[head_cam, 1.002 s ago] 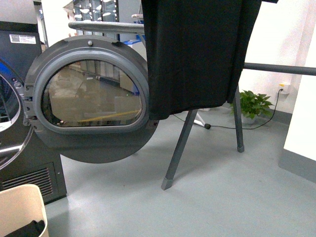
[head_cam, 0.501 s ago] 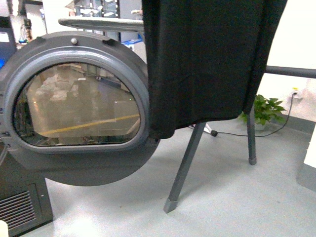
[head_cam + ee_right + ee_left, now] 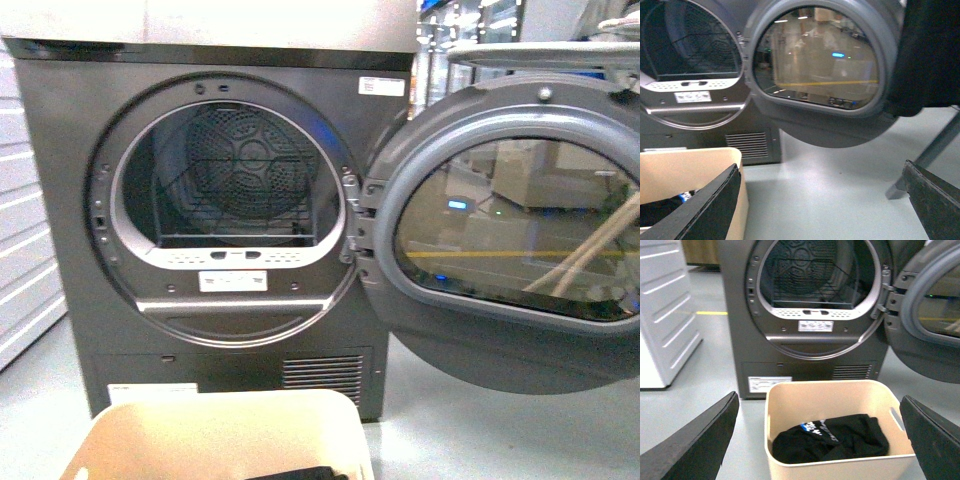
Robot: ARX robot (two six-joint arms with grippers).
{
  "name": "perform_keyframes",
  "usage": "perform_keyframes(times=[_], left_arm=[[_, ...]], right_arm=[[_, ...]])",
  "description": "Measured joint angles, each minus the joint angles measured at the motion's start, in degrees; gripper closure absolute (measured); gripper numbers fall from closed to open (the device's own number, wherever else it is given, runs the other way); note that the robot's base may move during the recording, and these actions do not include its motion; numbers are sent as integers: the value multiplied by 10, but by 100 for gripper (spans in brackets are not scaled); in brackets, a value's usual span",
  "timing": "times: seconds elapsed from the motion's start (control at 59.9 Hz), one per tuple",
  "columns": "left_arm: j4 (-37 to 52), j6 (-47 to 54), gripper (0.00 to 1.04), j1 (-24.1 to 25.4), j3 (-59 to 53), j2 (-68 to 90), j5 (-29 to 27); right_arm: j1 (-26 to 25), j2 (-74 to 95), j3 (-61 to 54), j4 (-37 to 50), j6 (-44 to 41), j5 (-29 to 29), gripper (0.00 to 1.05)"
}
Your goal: Move hamper under clothes hanger
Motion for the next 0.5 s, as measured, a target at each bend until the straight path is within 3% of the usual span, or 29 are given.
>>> perform_keyframes(times=[0.501], left_arm=[[0, 0, 7, 1, 0, 0, -2]], right_arm=[[1, 0, 0, 0, 0, -1, 8]])
